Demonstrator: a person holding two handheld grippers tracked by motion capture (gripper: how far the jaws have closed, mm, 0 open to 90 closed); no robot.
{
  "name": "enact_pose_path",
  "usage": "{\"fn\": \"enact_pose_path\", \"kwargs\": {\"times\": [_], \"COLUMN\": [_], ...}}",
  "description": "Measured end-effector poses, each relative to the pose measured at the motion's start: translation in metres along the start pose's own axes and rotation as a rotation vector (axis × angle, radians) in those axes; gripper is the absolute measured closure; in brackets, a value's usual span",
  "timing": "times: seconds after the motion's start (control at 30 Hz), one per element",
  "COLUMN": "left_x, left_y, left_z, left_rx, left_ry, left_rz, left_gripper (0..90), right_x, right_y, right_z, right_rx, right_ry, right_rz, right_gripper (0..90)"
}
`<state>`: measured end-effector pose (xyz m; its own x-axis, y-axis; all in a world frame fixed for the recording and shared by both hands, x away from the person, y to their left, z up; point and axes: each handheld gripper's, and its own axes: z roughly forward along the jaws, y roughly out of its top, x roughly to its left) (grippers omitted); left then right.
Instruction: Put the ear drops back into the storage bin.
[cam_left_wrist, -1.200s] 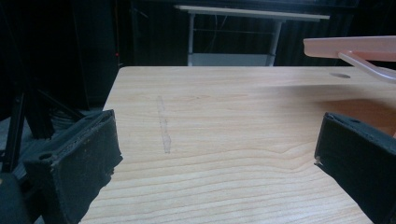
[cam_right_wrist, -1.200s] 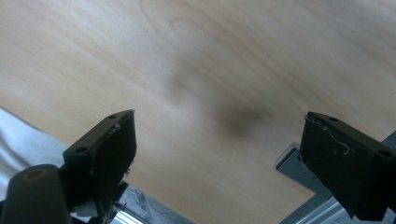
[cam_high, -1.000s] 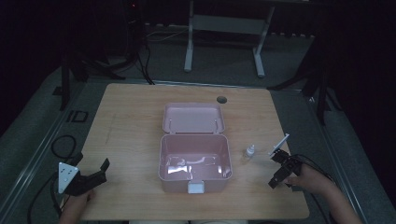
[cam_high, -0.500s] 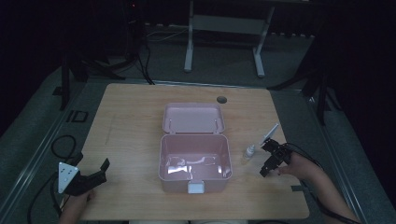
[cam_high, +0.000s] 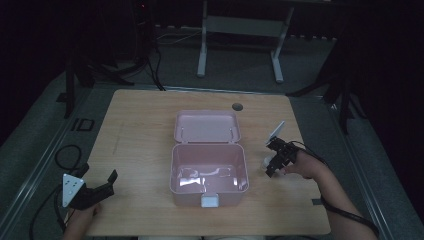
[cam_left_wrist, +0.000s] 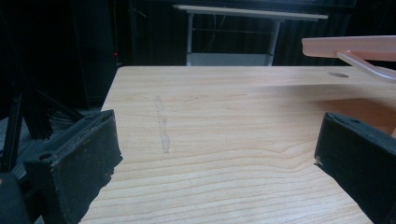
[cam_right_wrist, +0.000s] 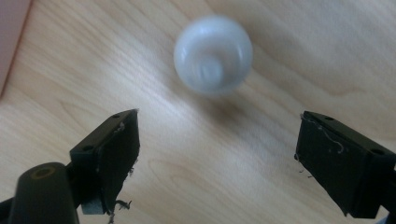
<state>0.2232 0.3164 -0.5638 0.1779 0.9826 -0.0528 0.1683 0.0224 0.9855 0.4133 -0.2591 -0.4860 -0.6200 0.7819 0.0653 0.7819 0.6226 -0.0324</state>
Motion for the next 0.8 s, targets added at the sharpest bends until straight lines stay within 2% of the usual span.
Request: {"fn": "enact_pose_path", "kwargs": {"times": [0.1, 0.13, 0.27, 0.4, 0.57, 0.6, 0.8], "left_x": [0.0, 0.0, 0.0, 0.0, 0.0, 0.0, 0.0], "left_y": [0.0, 0.0, 0.0, 0.0, 0.0, 0.0, 0.0], "left_z": [0.0, 0.0, 0.0, 0.0, 0.0, 0.0, 0.0], "left_rx": [0.0, 0.0, -0.001, -0.002, -0.002, -0.002, -0.002], "left_ry": [0.0, -0.001, -0.002, -0.003, -0.003, -0.004, -0.004], "left_rz": [0.0, 0.0, -0.001, 0.001, 0.0, 0.0, 0.0], "left_gripper": [0.4, 0.4, 0.4, 0.4, 0.4, 0.4, 0.4], "right_x": [0.0, 0.002, 0.005, 0.007, 0.008, 0.008, 0.006], "right_y": [0.002, 0.011, 0.02, 0.028, 0.034, 0.034, 0.037], "right_z": [0.0, 0.001, 0.006, 0.009, 0.014, 0.015, 0.019], "right_rx": [-0.001, -0.002, 0.011, 0.01, 0.04, 0.044, 0.05], "right_ry": [0.0, -0.005, -0.005, -0.012, -0.026, -0.026, -0.029], "right_rz": [0.001, 0.0, 0.001, -0.004, -0.018, -0.014, 0.007], "right_gripper": [13.6, 14.2, 16.1, 25.2, 38.8, 43.4, 57.5]}}
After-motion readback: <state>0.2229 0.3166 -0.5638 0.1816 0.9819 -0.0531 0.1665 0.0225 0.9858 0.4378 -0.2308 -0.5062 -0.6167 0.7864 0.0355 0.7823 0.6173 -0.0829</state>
